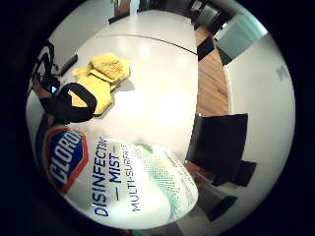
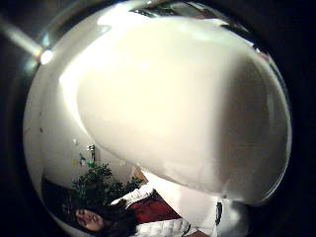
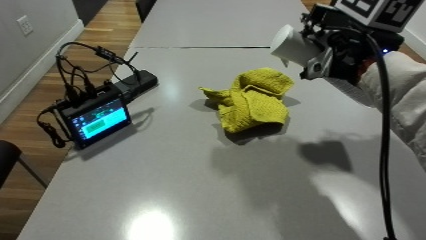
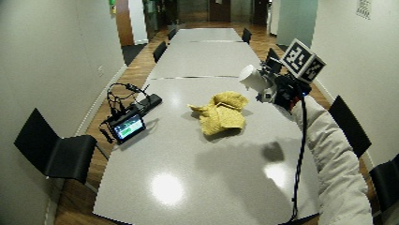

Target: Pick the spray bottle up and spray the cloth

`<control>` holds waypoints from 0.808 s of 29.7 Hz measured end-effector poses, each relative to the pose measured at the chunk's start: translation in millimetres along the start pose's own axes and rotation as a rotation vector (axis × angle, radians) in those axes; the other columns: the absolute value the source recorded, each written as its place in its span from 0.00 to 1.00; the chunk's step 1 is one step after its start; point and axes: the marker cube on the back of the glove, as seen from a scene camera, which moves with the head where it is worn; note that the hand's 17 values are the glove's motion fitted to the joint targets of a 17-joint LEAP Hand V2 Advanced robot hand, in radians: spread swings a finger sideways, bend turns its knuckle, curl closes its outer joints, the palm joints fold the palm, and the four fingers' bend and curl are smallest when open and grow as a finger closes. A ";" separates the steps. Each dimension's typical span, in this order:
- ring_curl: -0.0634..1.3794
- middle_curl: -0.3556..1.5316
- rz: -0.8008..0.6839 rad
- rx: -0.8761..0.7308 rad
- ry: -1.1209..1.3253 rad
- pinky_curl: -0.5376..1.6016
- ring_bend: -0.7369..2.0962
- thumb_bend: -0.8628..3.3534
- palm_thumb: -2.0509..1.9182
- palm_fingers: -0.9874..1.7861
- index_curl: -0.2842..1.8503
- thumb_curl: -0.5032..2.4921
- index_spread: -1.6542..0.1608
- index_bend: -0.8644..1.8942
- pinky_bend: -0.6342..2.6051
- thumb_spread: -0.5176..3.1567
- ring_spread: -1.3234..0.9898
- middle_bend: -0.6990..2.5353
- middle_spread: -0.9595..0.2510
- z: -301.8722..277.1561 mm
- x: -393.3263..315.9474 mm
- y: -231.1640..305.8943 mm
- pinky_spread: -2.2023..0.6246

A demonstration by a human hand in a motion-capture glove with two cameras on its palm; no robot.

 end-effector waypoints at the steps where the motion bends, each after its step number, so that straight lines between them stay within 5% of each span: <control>1: 0.37 0.46 0.011 -0.035 0.041 0.43 0.46 0.20 0.79 0.81 0.34 0.41 0.76 0.38 0.32 0.20 0.48 0.35 0.64 3.3 0.9 -4.3 0.68; 13: 0.38 0.47 0.083 -0.289 0.467 0.44 0.46 0.20 0.79 0.81 0.36 0.41 0.76 0.38 0.32 0.19 0.48 0.35 0.64 33.5 21.4 -17.2 0.68; 24: 0.38 0.47 0.095 -0.307 0.378 0.44 0.45 0.20 0.79 0.81 0.37 0.42 0.76 0.38 0.32 0.18 0.48 0.35 0.64 28.4 16.8 -18.4 0.68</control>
